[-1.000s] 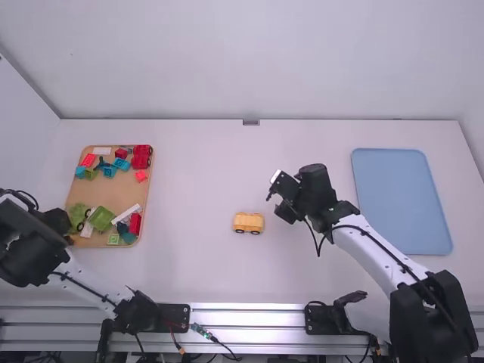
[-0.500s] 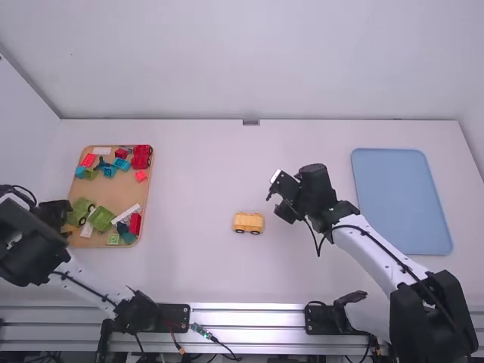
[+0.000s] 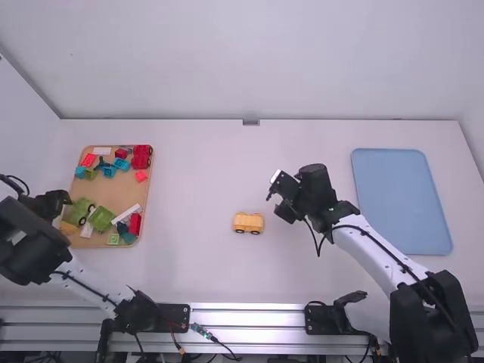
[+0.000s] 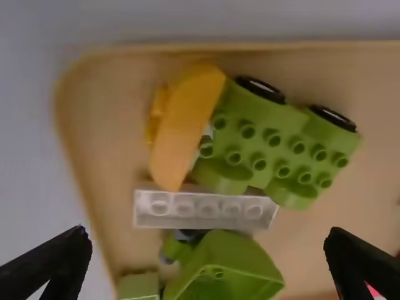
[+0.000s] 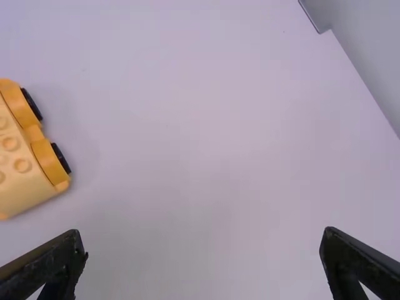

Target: Assemble lego blocks to make yellow taxi

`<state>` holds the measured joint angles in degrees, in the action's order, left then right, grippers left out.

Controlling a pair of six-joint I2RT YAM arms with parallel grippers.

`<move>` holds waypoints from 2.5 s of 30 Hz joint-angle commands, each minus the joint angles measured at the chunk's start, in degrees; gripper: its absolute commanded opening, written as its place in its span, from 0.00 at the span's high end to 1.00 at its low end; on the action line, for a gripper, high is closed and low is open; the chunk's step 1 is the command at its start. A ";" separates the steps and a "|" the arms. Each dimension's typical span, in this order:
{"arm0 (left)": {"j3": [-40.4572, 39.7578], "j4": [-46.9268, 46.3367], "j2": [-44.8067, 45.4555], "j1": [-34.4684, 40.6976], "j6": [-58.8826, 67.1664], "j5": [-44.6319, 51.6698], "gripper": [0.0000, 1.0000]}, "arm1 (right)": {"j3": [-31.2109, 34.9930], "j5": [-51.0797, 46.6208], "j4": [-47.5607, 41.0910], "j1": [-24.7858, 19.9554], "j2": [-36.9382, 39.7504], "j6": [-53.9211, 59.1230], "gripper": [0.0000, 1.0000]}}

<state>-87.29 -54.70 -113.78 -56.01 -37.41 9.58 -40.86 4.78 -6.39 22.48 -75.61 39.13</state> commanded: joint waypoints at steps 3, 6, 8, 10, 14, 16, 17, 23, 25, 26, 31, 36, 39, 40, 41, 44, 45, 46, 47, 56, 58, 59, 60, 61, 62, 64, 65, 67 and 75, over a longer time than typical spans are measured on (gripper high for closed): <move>1.42 0.59 1.48 -0.13 0.49 -8.83 0.06 | 0.42 0.37 -0.02 0.09 0.79 -0.35 0.01; 2.82 3.41 1.48 -0.24 0.51 -10.67 0.13 | 0.42 0.42 -0.02 0.09 0.79 -0.35 0.01; 3.45 3.96 1.48 -0.24 0.55 -10.73 0.18 | 0.42 0.81 0.00 0.04 0.79 -0.33 0.01; 4.39 5.05 1.48 -0.20 0.88 -10.51 0.10 | 0.42 1.49 0.00 0.04 0.79 -0.37 0.01; 6.32 7.30 1.48 -0.24 5.95 -8.39 0.18 | 0.42 1.44 -0.02 0.04 0.79 -0.35 0.01; 6.86 8.24 1.48 -0.17 7.61 -7.91 0.31 | 0.42 1.46 -0.02 0.04 0.79 -0.33 0.01; 7.91 10.17 1.48 -0.26 9.19 -7.52 0.45 | 0.42 1.42 -0.02 0.04 0.79 -0.33 0.01; 9.92 13.20 1.48 -0.24 8.86 -7.54 0.70 | 0.42 1.44 -0.04 0.04 0.79 -0.33 0.01; 10.08 13.47 1.48 -0.24 8.86 -7.65 0.62 | 0.42 1.42 -0.07 0.07 0.79 -0.35 0.01; 10.14 13.73 1.48 -0.26 8.93 -7.45 0.58 | 0.42 1.40 -0.07 0.07 0.79 -0.37 0.01; 11.93 15.63 1.48 -0.15 9.06 -7.43 0.45 | 0.42 1.44 -0.07 0.04 0.79 -0.37 0.01; 14.78 20.55 1.48 -0.13 13.95 -2.05 0.45 | 0.42 1.42 -0.04 0.04 0.79 -0.37 0.01; 16.31 22.08 1.48 -0.24 12.71 -2.05 0.50 | 0.42 1.44 -0.07 0.04 0.79 -0.37 0.01; 16.44 22.04 1.48 -0.26 12.47 -2.40 0.53 | 0.42 1.42 -0.09 0.04 0.79 -0.35 0.01; 16.50 21.97 1.48 -0.22 12.51 -3.15 0.56 | 0.42 1.44 -0.09 0.04 0.79 -0.35 0.01; 16.50 21.99 1.48 -0.24 12.51 -4.39 0.53 | 0.42 1.46 -0.04 0.07 0.79 -0.35 0.01; 16.50 21.97 1.48 -0.24 12.55 -4.50 0.53 | 0.42 1.42 -0.02 0.07 0.79 -0.35 0.01; 16.50 22.14 1.48 -0.17 12.79 -4.48 0.53 | 0.42 1.42 -0.04 0.04 0.79 -0.37 0.01; 16.52 22.54 1.48 -0.26 12.92 -4.48 0.53 | 0.42 1.46 -0.04 0.04 0.79 -0.35 0.01; 20.02 28.72 1.48 0.50 12.90 -4.02 0.52 | 0.42 1.42 -0.22 0.04 0.79 -0.35 0.01; 20.46 29.29 1.48 0.46 12.88 -4.04 0.53 | 0.42 1.42 -0.24 0.04 0.79 -0.37 0.01; 20.79 29.58 1.48 0.61 12.90 -4.04 0.59 | 0.42 1.42 -0.26 0.07 0.79 -0.35 0.01; 20.83 29.42 1.48 0.70 12.88 -4.02 0.59 | 0.42 1.44 -0.24 0.04 0.79 -0.37 0.01; 20.83 29.34 1.48 0.72 12.90 -4.04 0.59 | 0.42 1.44 -0.22 0.04 0.79 -0.35 0.01; 20.83 29.16 1.48 0.74 12.88 -4.00 0.59 | 0.42 1.40 -0.22 0.04 0.79 -0.37 0.01; 20.79 29.03 1.48 0.74 12.92 -3.26 0.60 | 0.42 1.44 -0.22 0.04 0.79 -0.35 0.01; 20.81 29.05 1.48 0.74 12.90 -2.71 0.60 | 0.42 1.42 -0.24 0.04 0.79 -0.37 0.01; 20.81 29.29 1.48 0.83 12.92 -2.23 0.60 | 0.42 1.44 -0.22 0.04 0.79 -0.37 0.01; 20.76 29.42 1.48 0.83 12.88 -1.51 0.75 | 0.42 1.44 -0.28 0.04 0.79 -0.35 0.01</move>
<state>-67.77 -24.77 -112.57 -55.77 -25.39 7.05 -40.84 5.82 -6.61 22.50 -75.61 39.16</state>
